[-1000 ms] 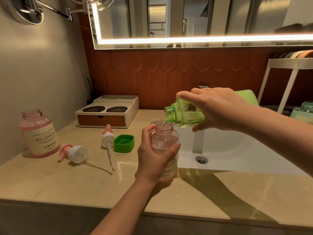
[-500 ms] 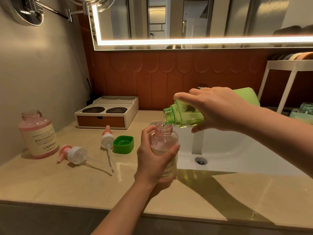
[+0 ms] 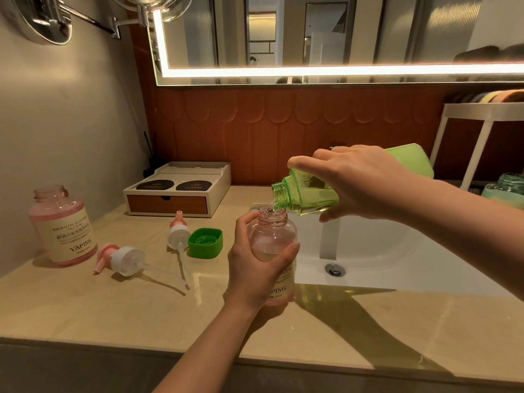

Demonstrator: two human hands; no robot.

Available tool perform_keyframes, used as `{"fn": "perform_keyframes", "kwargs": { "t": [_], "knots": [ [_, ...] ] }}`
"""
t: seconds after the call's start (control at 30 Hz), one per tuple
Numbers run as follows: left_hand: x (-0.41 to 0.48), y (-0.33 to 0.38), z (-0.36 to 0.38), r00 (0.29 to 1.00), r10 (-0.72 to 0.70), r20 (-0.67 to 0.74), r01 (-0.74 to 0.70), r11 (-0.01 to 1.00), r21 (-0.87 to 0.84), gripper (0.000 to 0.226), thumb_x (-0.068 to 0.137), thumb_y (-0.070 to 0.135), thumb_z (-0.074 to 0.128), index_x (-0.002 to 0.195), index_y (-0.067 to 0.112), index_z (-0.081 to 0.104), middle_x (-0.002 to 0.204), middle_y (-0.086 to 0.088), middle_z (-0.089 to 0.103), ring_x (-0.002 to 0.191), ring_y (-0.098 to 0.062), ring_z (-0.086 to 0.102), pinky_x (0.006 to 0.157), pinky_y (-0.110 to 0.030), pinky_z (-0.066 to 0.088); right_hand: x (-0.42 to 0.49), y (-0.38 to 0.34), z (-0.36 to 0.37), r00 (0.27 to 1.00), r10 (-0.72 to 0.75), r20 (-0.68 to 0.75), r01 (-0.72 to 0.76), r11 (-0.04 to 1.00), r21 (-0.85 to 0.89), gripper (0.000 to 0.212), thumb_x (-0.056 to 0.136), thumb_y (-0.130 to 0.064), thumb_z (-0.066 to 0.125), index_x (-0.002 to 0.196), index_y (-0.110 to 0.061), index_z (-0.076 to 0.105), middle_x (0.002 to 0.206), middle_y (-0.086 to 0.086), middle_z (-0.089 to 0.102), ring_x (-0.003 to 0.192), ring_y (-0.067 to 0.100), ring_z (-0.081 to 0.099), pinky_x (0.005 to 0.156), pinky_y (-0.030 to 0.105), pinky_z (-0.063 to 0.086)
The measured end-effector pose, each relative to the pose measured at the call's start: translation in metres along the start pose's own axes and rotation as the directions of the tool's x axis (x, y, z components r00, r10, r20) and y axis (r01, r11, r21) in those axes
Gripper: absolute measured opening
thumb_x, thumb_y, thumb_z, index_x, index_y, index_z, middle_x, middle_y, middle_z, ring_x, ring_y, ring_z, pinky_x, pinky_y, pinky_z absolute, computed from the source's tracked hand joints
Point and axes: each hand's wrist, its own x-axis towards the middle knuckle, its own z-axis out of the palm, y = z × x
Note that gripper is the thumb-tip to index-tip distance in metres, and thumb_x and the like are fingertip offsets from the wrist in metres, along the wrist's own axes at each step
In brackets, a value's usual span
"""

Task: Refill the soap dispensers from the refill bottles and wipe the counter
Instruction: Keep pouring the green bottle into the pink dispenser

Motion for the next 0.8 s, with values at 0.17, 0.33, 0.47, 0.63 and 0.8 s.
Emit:
{"fn": "perform_keyframes", "kwargs": {
  "t": [0.17, 0.33, 0.47, 0.63, 0.8],
  "knots": [
    [0.0007, -0.0033, 0.0006, 1.0, 0.002, -0.003, -0.002, 1.0, 0.012, 0.073, 0.056, 0.045, 0.081, 0.116, 0.035, 0.04, 0.11, 0.018, 0.055, 0.099, 0.003, 0.055, 0.076, -0.005, 0.045, -0.0002, 0.0001, -0.0001, 1.0, 0.006, 0.007, -0.006, 1.0, 0.004, 0.099, 0.068, -0.056, 0.071, 0.145, -0.031, 0.015, 0.122, -0.002, 0.055, 0.102, 0.018, 0.056, 0.068, 0.027, 0.048],
    [0.001, -0.0047, 0.0002, 1.0, 0.002, -0.003, -0.002, 1.0, 0.014, 0.068, 0.056, 0.045, 0.082, 0.11, 0.039, 0.041, 0.108, 0.021, 0.055, 0.098, 0.01, 0.054, 0.076, -0.005, 0.045, 0.0007, 0.0, 0.0011, 1.0, 0.006, 0.006, -0.006, 1.0, 0.005, 0.099, 0.067, -0.056, 0.072, 0.145, -0.03, 0.016, 0.12, -0.002, 0.056, 0.099, 0.019, 0.057, 0.068, 0.03, 0.051],
    [0.0004, -0.0032, 0.0009, 1.0, -0.007, -0.007, 0.007, 1.0, 0.015, 0.068, 0.053, 0.047, 0.073, 0.112, 0.038, 0.04, 0.108, 0.023, 0.053, 0.097, 0.012, 0.053, 0.073, -0.002, 0.043, 0.0007, 0.0003, 0.0006, 1.0, 0.001, 0.006, -0.001, 1.0, -0.001, 0.099, 0.068, -0.057, 0.07, 0.146, -0.031, 0.015, 0.122, -0.002, 0.055, 0.101, 0.019, 0.056, 0.071, 0.03, 0.052],
    [0.0007, -0.0028, 0.0009, 1.0, -0.004, -0.004, 0.005, 1.0, 0.017, 0.07, 0.053, 0.047, 0.072, 0.115, 0.036, 0.039, 0.108, 0.023, 0.052, 0.095, 0.016, 0.051, 0.072, -0.001, 0.043, 0.0001, -0.0005, 0.0004, 1.0, 0.005, 0.005, -0.005, 1.0, -0.009, 0.099, 0.068, -0.057, 0.07, 0.145, -0.032, 0.014, 0.12, -0.003, 0.055, 0.1, 0.018, 0.056, 0.07, 0.03, 0.051],
    [-0.0001, -0.0019, 0.0015, 1.0, -0.005, -0.006, 0.006, 1.0, 0.024, 0.068, 0.055, 0.043, 0.073, 0.113, 0.037, 0.039, 0.107, 0.024, 0.051, 0.094, 0.016, 0.052, 0.073, -0.001, 0.043, 0.0003, -0.0003, 0.0004, 1.0, 0.01, 0.009, -0.01, 1.0, -0.009, 0.099, 0.067, -0.057, 0.071, 0.144, -0.032, 0.013, 0.12, -0.002, 0.055, 0.1, 0.018, 0.056, 0.07, 0.031, 0.051]
  ]
}}
